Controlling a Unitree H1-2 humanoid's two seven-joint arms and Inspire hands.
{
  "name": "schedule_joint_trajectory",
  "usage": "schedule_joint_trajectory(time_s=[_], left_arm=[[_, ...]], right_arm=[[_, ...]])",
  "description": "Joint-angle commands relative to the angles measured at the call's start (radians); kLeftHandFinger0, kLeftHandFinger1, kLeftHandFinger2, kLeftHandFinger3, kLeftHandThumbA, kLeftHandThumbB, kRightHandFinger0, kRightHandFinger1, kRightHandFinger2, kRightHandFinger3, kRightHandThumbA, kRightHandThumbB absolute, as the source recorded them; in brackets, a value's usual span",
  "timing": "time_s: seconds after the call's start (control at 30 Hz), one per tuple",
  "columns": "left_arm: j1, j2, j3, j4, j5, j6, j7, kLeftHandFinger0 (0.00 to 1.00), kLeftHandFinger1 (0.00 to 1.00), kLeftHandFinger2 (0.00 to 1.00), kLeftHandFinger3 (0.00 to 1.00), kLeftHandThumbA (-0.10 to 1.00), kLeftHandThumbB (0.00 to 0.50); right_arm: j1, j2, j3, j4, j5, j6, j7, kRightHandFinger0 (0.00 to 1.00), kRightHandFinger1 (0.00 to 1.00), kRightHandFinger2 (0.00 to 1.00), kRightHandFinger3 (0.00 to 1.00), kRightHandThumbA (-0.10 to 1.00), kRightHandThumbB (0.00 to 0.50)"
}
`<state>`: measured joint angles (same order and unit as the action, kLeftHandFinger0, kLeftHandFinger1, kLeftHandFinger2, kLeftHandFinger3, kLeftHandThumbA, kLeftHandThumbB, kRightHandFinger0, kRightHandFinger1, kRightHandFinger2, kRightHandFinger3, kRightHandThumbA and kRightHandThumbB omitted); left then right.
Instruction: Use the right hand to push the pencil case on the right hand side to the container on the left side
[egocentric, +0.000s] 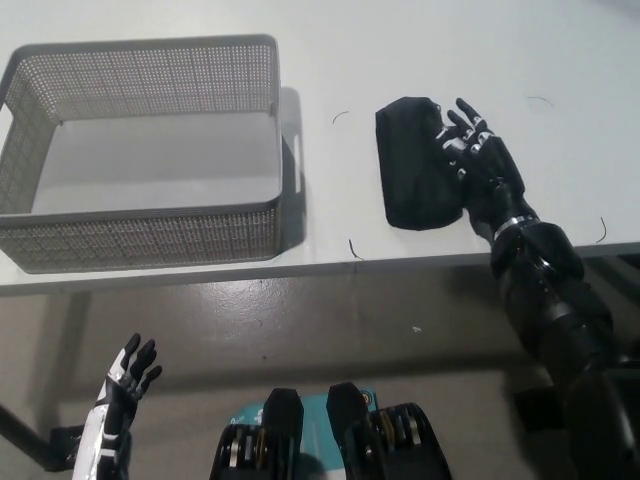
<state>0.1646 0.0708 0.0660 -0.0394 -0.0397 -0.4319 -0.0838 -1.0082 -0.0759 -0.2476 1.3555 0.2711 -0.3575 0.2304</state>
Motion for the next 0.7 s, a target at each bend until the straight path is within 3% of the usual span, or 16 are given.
schedule_joint_trajectory(time_s=[0.0,0.27,0.5,0.67], left_arm=[[-0.009,0.003,0.010,-0.043,-0.004,-0.038,-0.010,1.00,1.00,1.00,1.00,1.00,0.192],[-0.017,0.001,0.013,-0.052,-0.015,-0.038,-0.019,1.00,1.00,1.00,1.00,1.00,0.185],[-0.025,0.006,0.010,-0.058,-0.014,-0.038,-0.023,1.00,1.00,1.00,1.00,1.00,0.194],[-0.028,0.009,0.011,-0.062,-0.012,-0.038,-0.022,1.00,1.00,1.00,1.00,1.00,0.200]], right_arm=[[-0.069,0.015,0.022,0.008,-0.019,-0.021,0.010,1.00,1.00,1.00,1.00,1.00,0.314],[-0.098,0.037,0.049,0.005,-0.032,-0.025,-0.013,1.00,1.00,1.00,1.00,1.00,0.311],[-0.116,0.057,0.060,0.009,-0.034,-0.019,0.005,1.00,1.00,1.00,1.00,1.00,0.366],[-0.125,0.073,0.068,0.010,-0.033,-0.024,0.007,1.00,1.00,1.00,1.00,1.00,0.344]])
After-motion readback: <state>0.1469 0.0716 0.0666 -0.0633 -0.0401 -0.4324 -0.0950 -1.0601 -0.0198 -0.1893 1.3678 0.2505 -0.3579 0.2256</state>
